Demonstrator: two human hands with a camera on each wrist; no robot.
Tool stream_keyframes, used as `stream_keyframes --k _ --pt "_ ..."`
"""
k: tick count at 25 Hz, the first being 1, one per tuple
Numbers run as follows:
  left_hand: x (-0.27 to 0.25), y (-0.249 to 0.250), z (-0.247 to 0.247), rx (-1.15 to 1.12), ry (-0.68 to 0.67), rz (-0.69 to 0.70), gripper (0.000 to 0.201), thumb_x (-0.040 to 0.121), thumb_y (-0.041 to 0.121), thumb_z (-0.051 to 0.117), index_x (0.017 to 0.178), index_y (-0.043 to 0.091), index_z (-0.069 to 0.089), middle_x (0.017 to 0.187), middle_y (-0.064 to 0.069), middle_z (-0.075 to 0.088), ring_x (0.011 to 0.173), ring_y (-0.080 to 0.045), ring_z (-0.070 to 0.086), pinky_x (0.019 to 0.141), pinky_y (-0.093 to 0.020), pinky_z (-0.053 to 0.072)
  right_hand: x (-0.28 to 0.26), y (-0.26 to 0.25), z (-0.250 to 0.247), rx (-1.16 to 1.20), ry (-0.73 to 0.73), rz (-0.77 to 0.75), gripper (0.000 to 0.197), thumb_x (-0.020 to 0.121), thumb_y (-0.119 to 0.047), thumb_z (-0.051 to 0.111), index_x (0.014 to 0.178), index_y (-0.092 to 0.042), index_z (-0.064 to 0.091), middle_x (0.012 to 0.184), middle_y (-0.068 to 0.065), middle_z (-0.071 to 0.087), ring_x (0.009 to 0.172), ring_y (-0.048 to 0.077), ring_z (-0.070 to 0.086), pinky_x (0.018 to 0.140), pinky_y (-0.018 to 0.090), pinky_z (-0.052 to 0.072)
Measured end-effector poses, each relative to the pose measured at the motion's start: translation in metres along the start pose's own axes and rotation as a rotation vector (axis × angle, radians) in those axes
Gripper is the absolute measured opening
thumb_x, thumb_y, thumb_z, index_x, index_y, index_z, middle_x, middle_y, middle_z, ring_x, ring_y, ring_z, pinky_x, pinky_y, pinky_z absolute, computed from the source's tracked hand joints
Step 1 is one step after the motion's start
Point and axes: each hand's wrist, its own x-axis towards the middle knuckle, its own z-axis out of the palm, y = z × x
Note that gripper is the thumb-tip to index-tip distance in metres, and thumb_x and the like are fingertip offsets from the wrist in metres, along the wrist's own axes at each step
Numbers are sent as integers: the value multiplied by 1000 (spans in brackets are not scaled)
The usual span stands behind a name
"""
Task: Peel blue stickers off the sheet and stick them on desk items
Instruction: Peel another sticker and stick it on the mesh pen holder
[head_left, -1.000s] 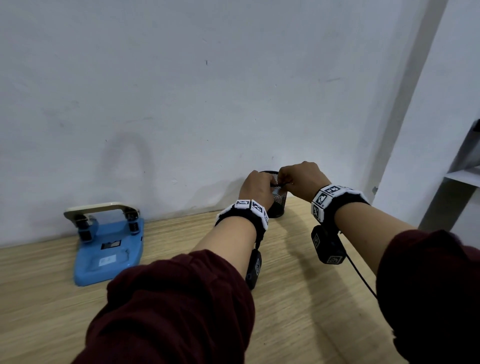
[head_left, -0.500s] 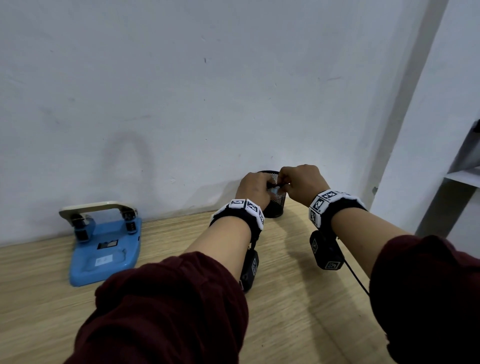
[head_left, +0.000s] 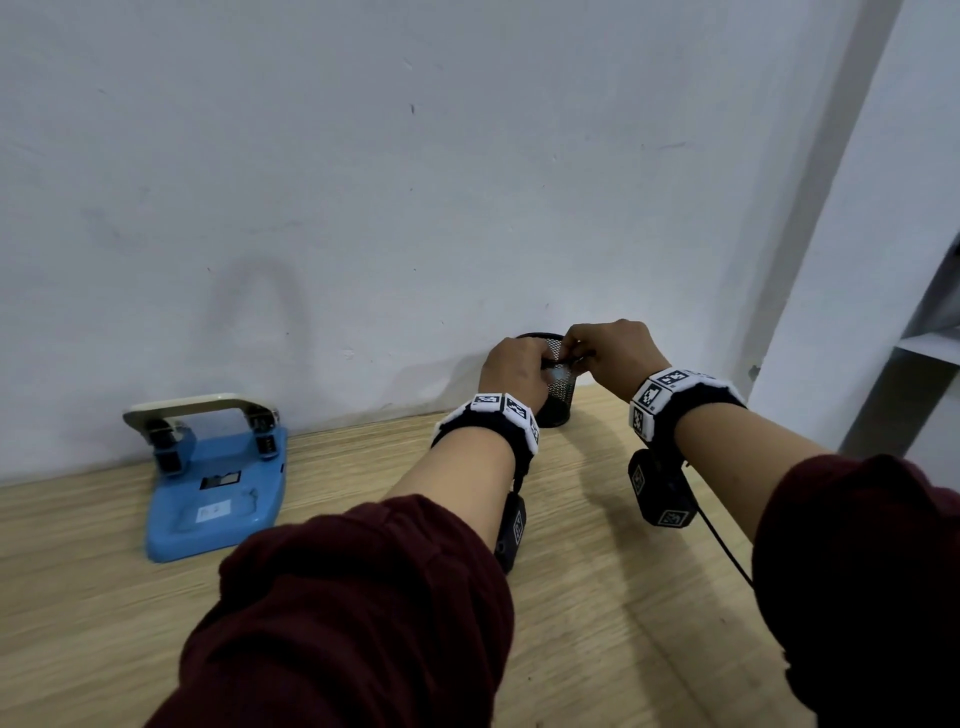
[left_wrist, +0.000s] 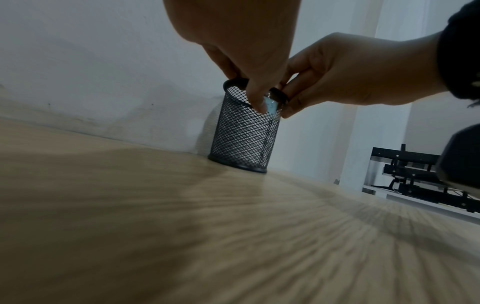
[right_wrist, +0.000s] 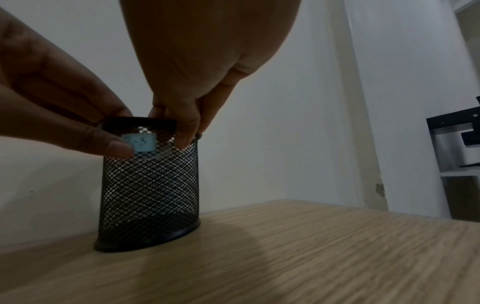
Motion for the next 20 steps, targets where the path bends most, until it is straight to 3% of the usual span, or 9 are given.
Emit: stream_keyframes --k 3,6,10,14,20 --pt "0 0 0 -3 -4 -5 24 84 15 63 106 17 71 102 -11 74 99 -31 67 83 -35 55 0 1 -10 -40 -111 -7 34 74 0 65 100 -21 68 102 -2 76 98 14 71 75 16 38" --pt "-2 4 -4 11 -2 3 25 85 13 60 107 16 71 104 -12 73 101 -33 66 84 -35 53 0 -3 -17 -105 -182 -10 49 60 -25 86 104 -23 66 107 -6 74 104 13 66 79 19 34" --pt "-6 7 -8 25 -13 16 25 85 13 58 107 11 71 106 -15 72 103 -34 64 84 -35 51 0 -7 -14 -112 -103 -10 40 62 -38 82 98 -26 69 101 -5 75 99 15 66 77 20 32" --pt "-4 8 -8 47 -21 -5 24 86 14 58 106 12 70 107 -14 71 104 -34 63 84 -35 51 6 -5 -7 -123 -59 -12 22 75 -30 73 96 -23 70 98 -3 76 100 17 66 76 19 31" --pt "-1 5 -5 51 -9 -7 25 86 14 60 108 12 70 108 -13 72 105 -33 63 87 -36 52 -3 4 13 25 131 -3 17 74 -14 69 90 -20 72 87 -1 78 92 20 70 74 18 35"
